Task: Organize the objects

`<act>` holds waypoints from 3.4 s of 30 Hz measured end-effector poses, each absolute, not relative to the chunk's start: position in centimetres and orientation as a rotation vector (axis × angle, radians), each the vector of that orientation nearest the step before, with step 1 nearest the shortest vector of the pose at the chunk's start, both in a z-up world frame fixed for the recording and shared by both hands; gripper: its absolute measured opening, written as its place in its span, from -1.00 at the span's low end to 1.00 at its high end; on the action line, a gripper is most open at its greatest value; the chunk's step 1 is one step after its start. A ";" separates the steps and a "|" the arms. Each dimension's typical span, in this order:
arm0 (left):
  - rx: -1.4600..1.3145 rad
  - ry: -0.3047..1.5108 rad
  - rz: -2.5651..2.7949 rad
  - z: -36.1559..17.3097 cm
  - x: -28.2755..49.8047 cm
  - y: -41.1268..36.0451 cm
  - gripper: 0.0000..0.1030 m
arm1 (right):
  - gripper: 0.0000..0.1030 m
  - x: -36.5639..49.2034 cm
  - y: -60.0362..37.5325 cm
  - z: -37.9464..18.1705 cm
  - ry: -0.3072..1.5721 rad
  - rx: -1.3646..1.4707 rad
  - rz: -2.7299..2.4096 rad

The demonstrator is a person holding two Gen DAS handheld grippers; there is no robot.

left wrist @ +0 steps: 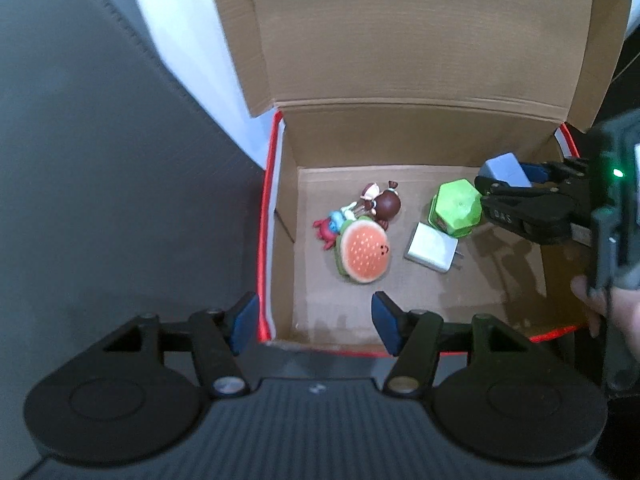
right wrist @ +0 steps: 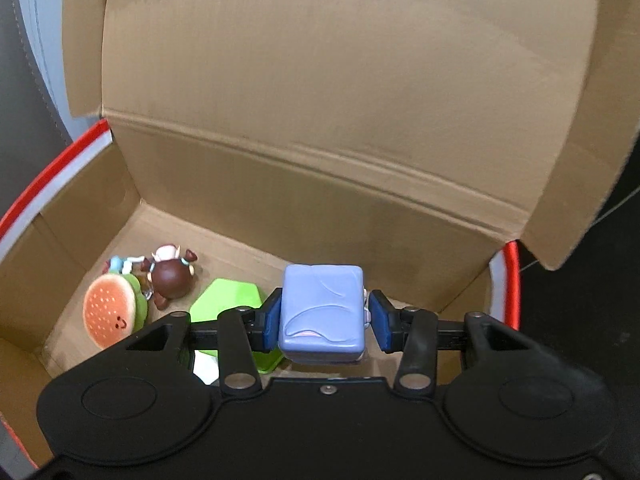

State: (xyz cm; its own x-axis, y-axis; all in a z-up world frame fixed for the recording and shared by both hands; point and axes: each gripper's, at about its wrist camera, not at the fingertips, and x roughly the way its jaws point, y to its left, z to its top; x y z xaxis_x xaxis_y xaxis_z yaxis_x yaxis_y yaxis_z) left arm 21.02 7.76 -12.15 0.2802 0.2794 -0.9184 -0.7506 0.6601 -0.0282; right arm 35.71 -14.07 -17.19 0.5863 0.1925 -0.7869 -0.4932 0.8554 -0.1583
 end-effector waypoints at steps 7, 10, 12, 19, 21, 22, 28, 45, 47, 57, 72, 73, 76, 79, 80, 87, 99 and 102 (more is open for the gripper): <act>-0.550 1.065 0.732 -11.9 19.4 7.3 0.17 | -0.13 35.7 -13.8 -18.2 0.853 -0.456 0.367; -0.558 1.061 0.738 -11.8 18.9 7.4 0.17 | -0.13 35.5 -13.8 -17.8 0.841 -0.462 0.361; -0.564 1.058 0.743 -11.6 18.7 7.5 0.17 | -0.09 35.5 -13.8 -17.0 0.825 -0.458 0.365; -0.573 1.032 0.749 -10.4 18.3 7.2 0.17 | 0.20 33.7 -15.0 -13.0 0.821 -0.357 0.430; -0.575 1.023 0.752 -10.0 18.3 7.0 0.18 | 0.23 33.3 -15.3 -11.8 0.818 -0.341 0.447; -0.578 1.017 0.756 -9.7 18.1 7.0 0.18 | 0.26 33.1 -15.1 -11.1 0.814 -0.331 0.450; -0.555 0.970 0.764 -7.9 17.0 6.1 0.40 | 0.71 31.6 -16.0 -7.4 0.780 -0.259 0.464; -0.545 0.794 0.767 -2.6 13.4 4.2 1.00 | 1.00 26.0 -19.4 -1.2 0.774 -0.077 0.407; -0.556 0.781 0.761 -2.1 12.7 3.9 1.00 | 1.00 25.2 -19.9 0.0 0.766 -0.071 0.392; -0.540 0.723 0.757 0.9 9.3 1.0 1.00 | 1.00 20.7 -22.0 4.4 0.710 -0.017 0.380; -0.415 0.668 0.762 4.5 5.1 -4.2 1.00 | 1.00 13.5 -24.1 7.3 0.678 0.053 0.383; -0.404 0.666 0.763 4.8 4.8 -4.4 1.00 | 1.00 13.2 -24.4 7.4 0.684 0.076 0.382; -0.402 0.649 0.763 5.5 3.7 -5.1 1.00 | 1.00 12.0 -25.0 7.9 0.680 0.126 0.373; -0.403 0.646 0.749 5.9 2.9 -5.7 1.00 | 1.00 10.8 -25.0 8.4 0.667 0.132 0.378; -0.402 0.645 0.743 5.9 2.6 -6.0 1.00 | 1.00 10.3 -24.9 8.6 0.663 0.131 0.381; -0.397 0.653 0.713 5.5 1.2 -7.1 1.00 | 1.00 8.4 -25.1 6.9 0.713 0.155 0.420; -0.411 0.671 0.689 3.4 1.3 -8.1 1.00 | 1.00 7.8 -24.8 5.2 0.752 0.088 0.416; -0.407 0.673 0.682 3.3 1.7 -8.2 1.00 | 1.00 7.8 -24.9 5.0 0.755 0.089 0.412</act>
State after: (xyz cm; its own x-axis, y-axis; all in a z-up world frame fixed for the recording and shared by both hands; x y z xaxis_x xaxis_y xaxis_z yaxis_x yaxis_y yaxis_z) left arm 1.67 -8.22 3.30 0.5807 0.4404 -0.6847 -0.6906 0.7119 -0.1278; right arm 7.84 -24.86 4.99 0.6529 0.3940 -0.6469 -0.3306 0.9166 0.2246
